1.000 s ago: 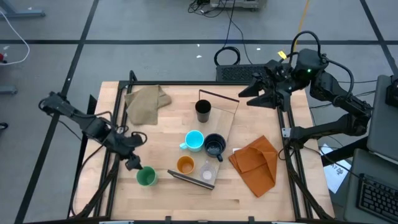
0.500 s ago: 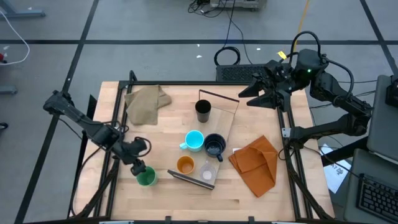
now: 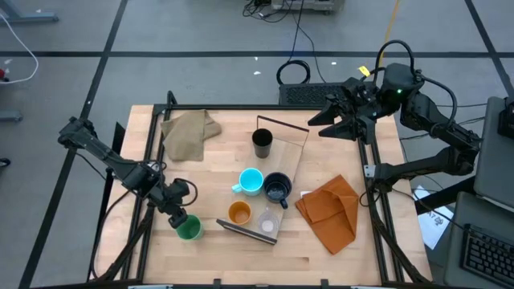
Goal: Stack small to large cups/mugs on shelf
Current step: Put the green cup on the shelf
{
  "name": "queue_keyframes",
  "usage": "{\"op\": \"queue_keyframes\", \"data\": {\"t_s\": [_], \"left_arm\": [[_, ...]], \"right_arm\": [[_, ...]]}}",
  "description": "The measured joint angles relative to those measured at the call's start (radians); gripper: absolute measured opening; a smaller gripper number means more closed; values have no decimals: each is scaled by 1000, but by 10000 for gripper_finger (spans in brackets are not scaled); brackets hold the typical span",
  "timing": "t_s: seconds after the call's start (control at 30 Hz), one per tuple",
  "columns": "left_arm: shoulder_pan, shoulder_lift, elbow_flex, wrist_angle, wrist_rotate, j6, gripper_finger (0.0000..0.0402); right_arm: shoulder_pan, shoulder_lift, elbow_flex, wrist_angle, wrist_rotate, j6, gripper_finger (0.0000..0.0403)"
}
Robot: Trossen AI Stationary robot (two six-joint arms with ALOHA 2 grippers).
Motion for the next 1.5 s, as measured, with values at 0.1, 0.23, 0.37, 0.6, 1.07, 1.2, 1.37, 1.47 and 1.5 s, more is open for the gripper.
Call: {"op": "queue_keyframes", "data": {"t_s": [0.1,0.23,0.37,0.6,1.07,1.2,1.37,1.47,1.5], "left_arm": [[0,0,0,-1,0,-4,282],[0,8,0,16,-7,-15,282],[0,50,0,21,8,-1,282],[0,95,0,35,25,28,260],[6,99,-2,32,-30,77,7],[10,86,-2,36,9,58,5],[8,21,9,100,45,15,4],[1,-20,66,79,39,-6,3],[0,-32,94,63,30,-11,3]], "right_arm": [[0,0,0,0,0,0,265],[0,0,0,0,0,0,265],[0,0,0,0,0,0,265],[0,0,0,-1,0,1,265],[0,0,0,-11,4,-12,265],[0,0,0,-29,7,-19,265],[3,-2,-22,-57,8,-18,265],[15,-11,-86,-59,8,-5,265],[19,-14,-112,-58,8,1,265]]}}
